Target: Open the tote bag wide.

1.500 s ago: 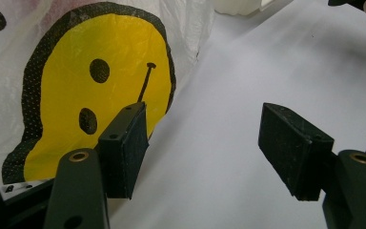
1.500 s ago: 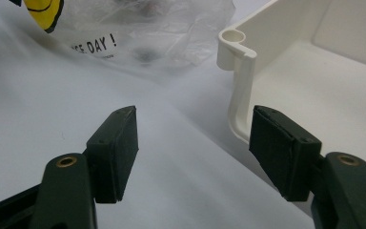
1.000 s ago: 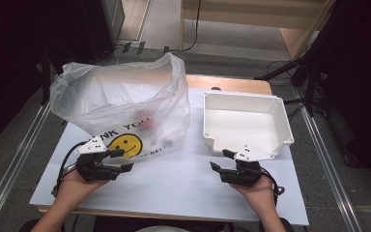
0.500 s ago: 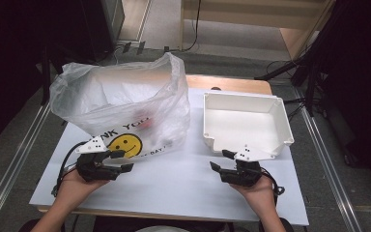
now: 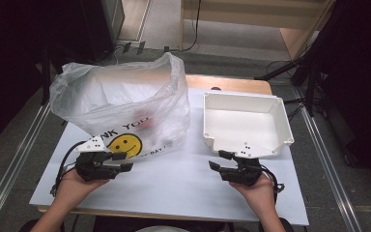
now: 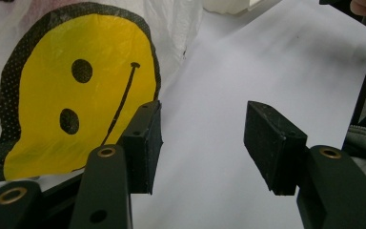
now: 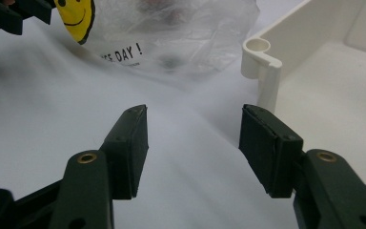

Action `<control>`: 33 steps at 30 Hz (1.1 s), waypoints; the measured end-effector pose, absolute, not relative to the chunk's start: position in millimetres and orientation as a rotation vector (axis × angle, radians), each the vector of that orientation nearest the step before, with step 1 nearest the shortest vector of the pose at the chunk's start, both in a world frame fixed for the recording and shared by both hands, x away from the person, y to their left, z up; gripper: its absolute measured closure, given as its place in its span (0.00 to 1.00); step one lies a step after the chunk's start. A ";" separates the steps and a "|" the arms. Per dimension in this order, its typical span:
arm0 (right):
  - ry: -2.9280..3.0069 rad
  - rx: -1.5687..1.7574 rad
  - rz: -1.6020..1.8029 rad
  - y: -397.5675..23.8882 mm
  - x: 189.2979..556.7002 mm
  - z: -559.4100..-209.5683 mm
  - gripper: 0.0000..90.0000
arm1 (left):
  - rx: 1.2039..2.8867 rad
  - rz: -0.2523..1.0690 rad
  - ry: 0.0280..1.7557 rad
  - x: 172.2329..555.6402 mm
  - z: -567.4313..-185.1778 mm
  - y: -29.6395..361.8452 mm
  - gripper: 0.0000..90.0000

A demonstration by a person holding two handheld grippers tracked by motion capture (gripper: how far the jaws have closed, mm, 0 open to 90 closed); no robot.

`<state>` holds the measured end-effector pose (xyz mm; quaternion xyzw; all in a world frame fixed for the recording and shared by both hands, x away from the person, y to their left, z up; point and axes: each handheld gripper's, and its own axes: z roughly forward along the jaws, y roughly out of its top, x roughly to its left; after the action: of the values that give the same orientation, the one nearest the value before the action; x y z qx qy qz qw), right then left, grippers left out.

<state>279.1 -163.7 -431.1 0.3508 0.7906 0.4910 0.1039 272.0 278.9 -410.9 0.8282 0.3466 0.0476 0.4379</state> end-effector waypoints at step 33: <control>2.440 0.868 1.422 -125.3 305.9 -364.2 0.67 | 2.028 0.062 0.832 279.3 -351.7 294.6 0.78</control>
<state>305.9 -125.3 -364.2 0.2923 0.8223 0.4791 0.0934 279.3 294.6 -351.7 0.8227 0.3375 0.0250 0.4568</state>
